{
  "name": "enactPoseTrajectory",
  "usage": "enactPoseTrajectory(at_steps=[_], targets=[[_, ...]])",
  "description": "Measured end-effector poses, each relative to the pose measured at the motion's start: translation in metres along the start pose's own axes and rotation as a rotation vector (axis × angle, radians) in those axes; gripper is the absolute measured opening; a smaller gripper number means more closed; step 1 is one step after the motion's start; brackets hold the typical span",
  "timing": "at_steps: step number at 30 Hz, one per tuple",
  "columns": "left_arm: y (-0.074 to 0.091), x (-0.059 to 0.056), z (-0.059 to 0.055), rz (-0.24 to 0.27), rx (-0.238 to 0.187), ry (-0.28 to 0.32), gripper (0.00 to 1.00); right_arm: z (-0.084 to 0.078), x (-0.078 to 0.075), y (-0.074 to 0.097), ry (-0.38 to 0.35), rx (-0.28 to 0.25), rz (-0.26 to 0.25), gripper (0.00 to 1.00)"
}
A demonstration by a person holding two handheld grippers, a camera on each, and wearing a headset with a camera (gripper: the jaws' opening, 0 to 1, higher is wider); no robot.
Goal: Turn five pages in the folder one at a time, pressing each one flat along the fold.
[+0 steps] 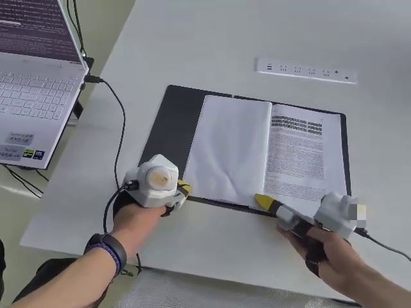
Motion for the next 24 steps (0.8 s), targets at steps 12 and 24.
enactPoseTrajectory(at_steps=[12,24], targets=[[-0.001,0.0,0.002,0.003,0.018,0.017,0.0,-0.005,-0.001,0.005,-0.021,0.006,-0.036,0.0],[0.001,-0.013,0.008,0.002,0.049,0.016,0.1,-0.001,0.008,0.01,0.024,0.009,-0.061,0.0]])
Point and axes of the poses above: the centre of the closed fingertips' face, and the gripper's own axes: y roughly backward along the fingers, x roughly to its left, z roughly out of its top, the point moved 10 cm from there along y, roughly backward along the fingers, and after that the axes turned 2 degrees about y, right-handed, at the moved point
